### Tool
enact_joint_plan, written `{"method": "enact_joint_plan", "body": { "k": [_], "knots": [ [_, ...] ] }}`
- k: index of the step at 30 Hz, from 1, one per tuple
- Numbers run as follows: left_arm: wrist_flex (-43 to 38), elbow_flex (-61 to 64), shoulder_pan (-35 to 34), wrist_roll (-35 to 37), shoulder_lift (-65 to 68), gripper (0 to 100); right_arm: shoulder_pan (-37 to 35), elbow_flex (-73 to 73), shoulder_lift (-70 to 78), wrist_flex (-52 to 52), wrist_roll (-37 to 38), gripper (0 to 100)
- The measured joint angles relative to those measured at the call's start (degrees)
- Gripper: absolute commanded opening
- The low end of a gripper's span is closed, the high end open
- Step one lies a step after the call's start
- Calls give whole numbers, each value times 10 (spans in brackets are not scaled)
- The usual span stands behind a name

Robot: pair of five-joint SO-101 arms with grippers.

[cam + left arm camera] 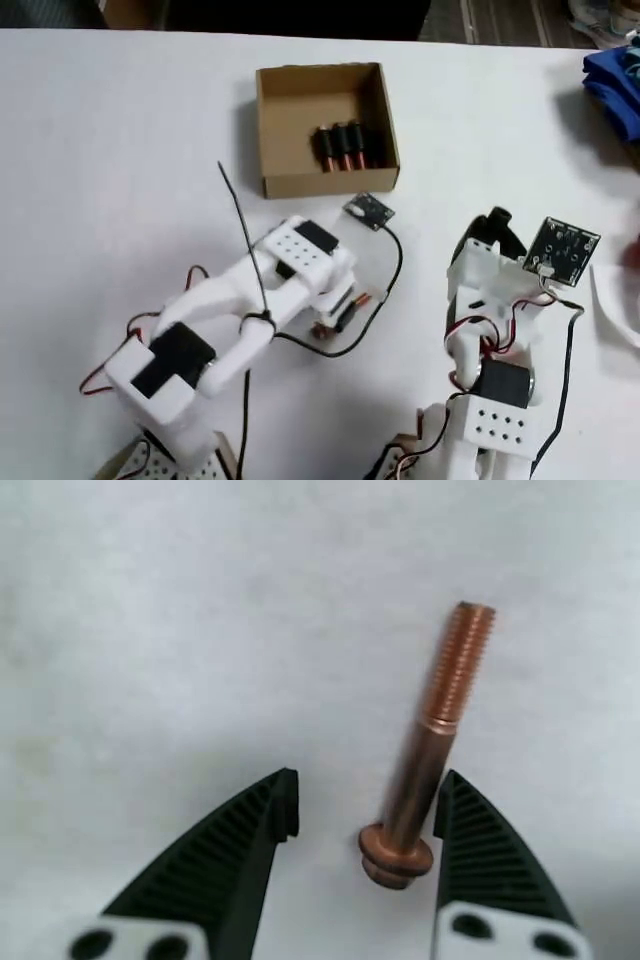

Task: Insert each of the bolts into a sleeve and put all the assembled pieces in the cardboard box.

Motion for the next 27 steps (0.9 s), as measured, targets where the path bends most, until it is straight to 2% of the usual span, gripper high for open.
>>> {"method": "enact_joint_plan", "body": {
  "k": [2, 5, 7, 13, 18, 21, 27],
  "knots": [
    [2, 0, 0, 0, 0, 160, 0, 0, 0, 0, 0, 19],
    [14, 0, 0, -5, 0, 11, 0, 0, 0, 0, 0, 19],
    [22, 0, 0, -33, 0, 48, 0, 0, 0, 0, 0, 19],
    [46, 0, -4, -127, 1, 26, 0, 0, 0, 0, 0, 19],
    [47, 0, -66, -152, 1, 24, 0, 0, 0, 0, 0, 19],
    [41, 0, -127, -102, 1, 24, 0, 0, 0, 0, 0, 19],
    [39, 0, -244, 135, 1, 24, 0, 0, 0, 0, 0, 19]
  ]
}}
